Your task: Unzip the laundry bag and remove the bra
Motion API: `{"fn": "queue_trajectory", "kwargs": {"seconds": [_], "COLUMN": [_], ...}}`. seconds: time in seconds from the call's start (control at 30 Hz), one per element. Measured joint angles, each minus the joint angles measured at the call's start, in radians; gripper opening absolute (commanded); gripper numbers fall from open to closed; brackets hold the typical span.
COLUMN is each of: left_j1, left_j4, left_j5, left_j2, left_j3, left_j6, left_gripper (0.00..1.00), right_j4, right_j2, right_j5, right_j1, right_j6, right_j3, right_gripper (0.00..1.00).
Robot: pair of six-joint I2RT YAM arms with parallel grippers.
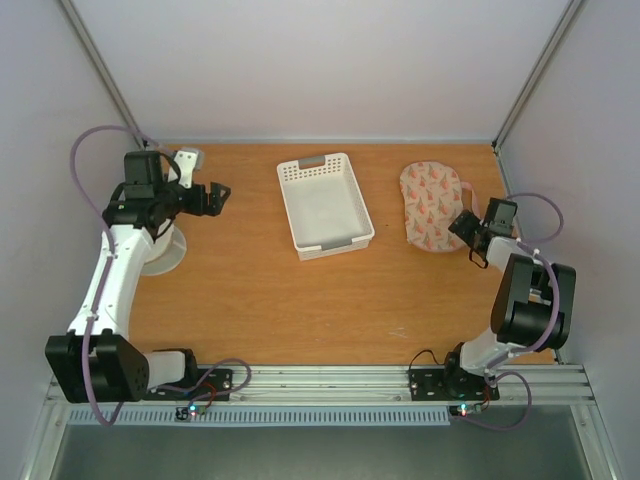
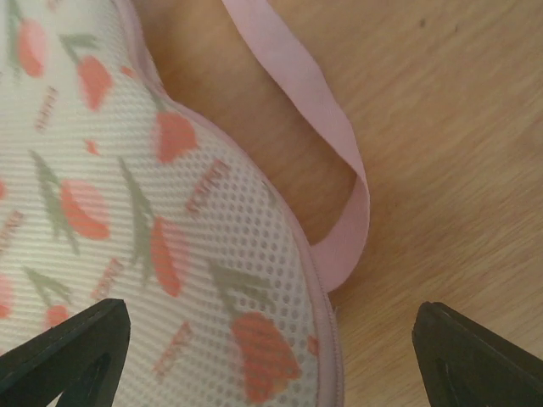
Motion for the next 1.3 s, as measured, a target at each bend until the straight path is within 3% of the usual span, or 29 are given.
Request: {"fn": "queue_trajectory", "kwargs": {"seconds": [0.1,0.17,0.43,0.53,0.93,1.3], "left_j1": [0.000,0.000,0.000,0.000,-0.001,-0.034], "left_j4": [-0.025,-0.035,-0.041,-0.043,-0.055,-0.188], "left_j5": [0.009,0.016,0.027,0.029,0.098,0.196], "left_j2": [-0.008,-0.008,-0.008,-0.006,0.013,0.016], "left_j3": [0.000,-0.001,-0.013,-0.018,-0.021,0.089], "left_j6": [0.001,0.001,-0.005,-0.005,-0.010,0.049], "left_gripper": [0.99,0.99,0.99,0.99,0.98,0.96], "right_j4": [0.004,0.010,0.045,0.044,-0.092,-0.168], "right_j2": [0.047,0.064,0.074,0.072,-0.202,-0.380], "right_j5": [-0.014,-0.029,-0.100,-0.127,-0.177,-0.159], "right_j1": [0.000,0.000,0.000,0.000,0.073,0.315], "right_j6": [0.015,0.025,0.026,0.018,0.023,0.138], "right_j3": [-0.004,-0.013,-0.023,-0.017,0.167,0.338], "right_gripper": [0.88,0.78,0.14,0.01,0.01,0.01]}}
